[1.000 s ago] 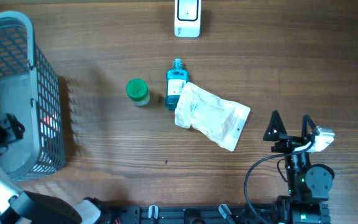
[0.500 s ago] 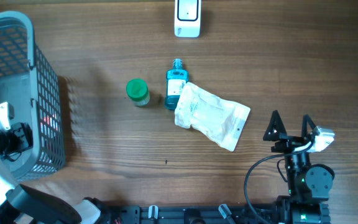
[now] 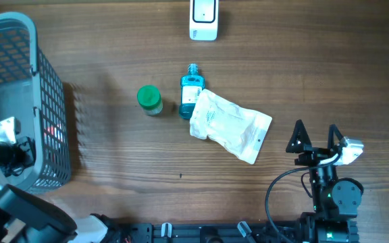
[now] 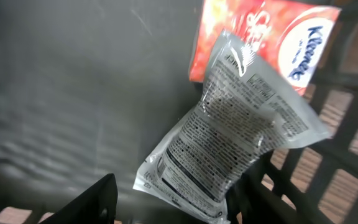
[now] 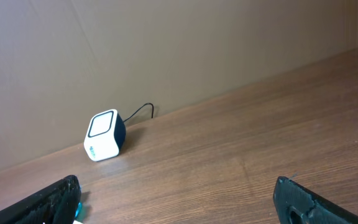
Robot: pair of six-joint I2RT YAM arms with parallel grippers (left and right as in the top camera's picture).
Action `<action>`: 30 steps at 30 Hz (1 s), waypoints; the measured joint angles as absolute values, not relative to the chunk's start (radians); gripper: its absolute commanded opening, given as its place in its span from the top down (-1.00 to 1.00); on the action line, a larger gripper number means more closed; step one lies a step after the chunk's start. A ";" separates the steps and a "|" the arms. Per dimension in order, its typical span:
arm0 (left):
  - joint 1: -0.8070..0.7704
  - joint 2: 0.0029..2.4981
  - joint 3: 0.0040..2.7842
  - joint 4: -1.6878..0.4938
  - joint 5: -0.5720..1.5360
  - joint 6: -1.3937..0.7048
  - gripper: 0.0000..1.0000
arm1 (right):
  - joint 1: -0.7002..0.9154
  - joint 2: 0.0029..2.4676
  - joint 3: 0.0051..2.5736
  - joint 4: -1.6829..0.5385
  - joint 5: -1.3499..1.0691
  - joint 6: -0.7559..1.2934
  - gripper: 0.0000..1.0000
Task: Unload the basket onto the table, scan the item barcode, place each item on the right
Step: 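Close the left gripper on the silver printed packet and lift it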
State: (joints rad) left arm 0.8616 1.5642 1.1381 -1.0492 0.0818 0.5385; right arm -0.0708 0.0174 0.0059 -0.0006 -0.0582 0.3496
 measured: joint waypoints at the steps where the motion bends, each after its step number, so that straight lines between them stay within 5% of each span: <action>1: 0.862 1.571 1.137 -1.050 0.082 0.538 -0.18 | -0.071 0.017 0.006 -0.001 -0.058 0.350 -0.99; 8: 0.862 1.588 1.136 -1.050 0.083 0.538 -0.27 | -0.071 0.017 0.006 -0.001 -0.058 0.350 -1.00; 30: 0.842 1.678 1.136 -1.029 0.121 0.550 -0.08 | -0.071 0.017 0.006 -0.001 -0.058 0.350 -1.00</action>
